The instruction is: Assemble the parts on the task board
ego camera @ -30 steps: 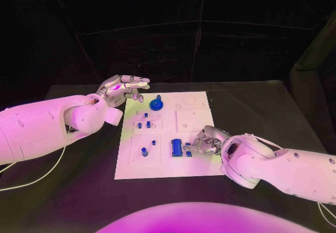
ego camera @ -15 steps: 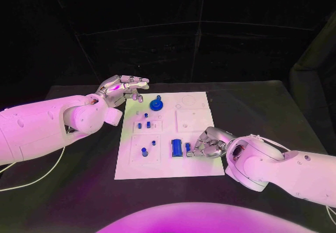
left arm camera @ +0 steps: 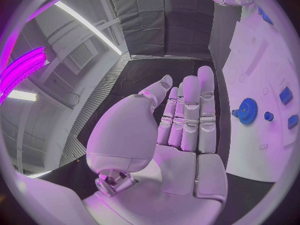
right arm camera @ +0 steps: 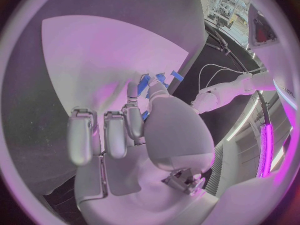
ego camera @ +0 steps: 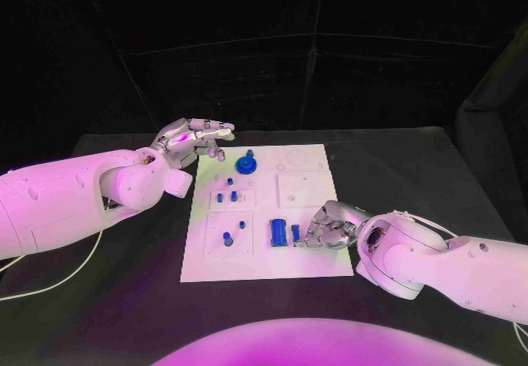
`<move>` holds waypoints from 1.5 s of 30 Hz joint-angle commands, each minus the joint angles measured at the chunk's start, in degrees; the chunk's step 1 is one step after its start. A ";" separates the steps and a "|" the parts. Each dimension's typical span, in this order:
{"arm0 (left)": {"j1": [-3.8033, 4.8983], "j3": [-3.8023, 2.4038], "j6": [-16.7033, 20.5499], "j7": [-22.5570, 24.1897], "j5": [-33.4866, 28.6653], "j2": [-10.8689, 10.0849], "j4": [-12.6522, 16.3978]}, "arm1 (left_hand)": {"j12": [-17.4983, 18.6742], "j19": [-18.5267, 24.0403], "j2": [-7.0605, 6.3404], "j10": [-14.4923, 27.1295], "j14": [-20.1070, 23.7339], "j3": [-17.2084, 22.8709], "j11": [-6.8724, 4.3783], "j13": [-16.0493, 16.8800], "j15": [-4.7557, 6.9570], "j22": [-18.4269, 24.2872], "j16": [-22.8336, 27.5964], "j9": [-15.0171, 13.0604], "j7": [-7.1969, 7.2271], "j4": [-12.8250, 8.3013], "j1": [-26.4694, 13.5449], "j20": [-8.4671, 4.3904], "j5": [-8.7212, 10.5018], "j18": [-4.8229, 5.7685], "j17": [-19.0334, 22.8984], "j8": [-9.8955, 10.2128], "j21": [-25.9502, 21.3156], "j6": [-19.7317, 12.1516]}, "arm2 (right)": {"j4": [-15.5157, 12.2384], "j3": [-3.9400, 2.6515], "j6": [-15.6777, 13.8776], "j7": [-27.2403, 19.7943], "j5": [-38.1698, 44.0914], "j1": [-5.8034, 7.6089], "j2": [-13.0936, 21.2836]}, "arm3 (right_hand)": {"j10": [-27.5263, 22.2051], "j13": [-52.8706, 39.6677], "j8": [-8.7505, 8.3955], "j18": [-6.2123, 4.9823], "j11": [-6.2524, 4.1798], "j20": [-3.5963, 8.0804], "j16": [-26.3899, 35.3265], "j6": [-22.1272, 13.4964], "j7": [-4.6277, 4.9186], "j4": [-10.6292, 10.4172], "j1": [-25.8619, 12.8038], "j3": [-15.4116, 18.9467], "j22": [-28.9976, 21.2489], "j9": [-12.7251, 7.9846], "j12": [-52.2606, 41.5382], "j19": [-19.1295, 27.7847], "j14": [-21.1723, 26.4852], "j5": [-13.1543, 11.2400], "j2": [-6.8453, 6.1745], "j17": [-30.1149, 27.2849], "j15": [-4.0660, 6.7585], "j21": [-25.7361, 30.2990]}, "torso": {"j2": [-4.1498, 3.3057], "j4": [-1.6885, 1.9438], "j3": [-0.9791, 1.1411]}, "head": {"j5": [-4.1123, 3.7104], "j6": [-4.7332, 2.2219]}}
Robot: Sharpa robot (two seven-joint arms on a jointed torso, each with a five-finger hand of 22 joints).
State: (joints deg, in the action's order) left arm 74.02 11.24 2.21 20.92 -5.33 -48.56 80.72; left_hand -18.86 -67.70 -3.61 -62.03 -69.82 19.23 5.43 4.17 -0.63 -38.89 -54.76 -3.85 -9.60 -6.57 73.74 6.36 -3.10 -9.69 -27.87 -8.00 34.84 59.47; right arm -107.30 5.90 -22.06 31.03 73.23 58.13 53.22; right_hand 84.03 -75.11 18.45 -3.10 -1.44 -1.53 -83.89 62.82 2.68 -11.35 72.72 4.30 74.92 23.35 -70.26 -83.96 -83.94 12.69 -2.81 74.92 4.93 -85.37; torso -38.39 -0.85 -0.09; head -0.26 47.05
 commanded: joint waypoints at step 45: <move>-1.43 -0.03 3.22 7.41 -7.01 5.10 -10.71 | 9.55 22.39 1.70 1.43 16.46 -4.10 3.14 -0.66 -7.00 17.88 36.42 0.11 -0.69 0.58 -0.26 7.49 0.24 -0.36 18.13 2.17 -25.74 -1.65 | 33.14 -0.24 2.97 -56.07 -64.34 8.32 -10.06 | -22.89 61.52 -14.88 -7.56 9.84 -11.01 73.21 -8.26 8.68 7.33 12.53 -5.76 -57.51 -11.03 66.51 33.68 24.71 -1.45 1.81 -61.74 -11.54 61.93 | 4.93 -0.96 -0.58 | -0.49 -9.43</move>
State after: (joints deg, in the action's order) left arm 72.60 11.27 3.51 24.72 -9.52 -43.88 70.86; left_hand -9.67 -45.76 -2.48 -60.63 -53.32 15.27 8.27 3.59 -7.30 -21.55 -19.16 -3.79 -10.41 -6.00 73.65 13.55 -2.89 -9.68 -10.16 -5.97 9.73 58.21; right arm -75.78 5.77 -22.53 -17.03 18.41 66.23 43.84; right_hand 61.46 -14.70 3.86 -9.83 8.23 -12.02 -11.63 54.19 11.55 -4.08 85.62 -1.25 18.25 12.74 -3.98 -50.01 -59.17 11.51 -0.62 14.08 -6.38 -24.49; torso -34.18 -1.89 -0.79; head -0.83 38.72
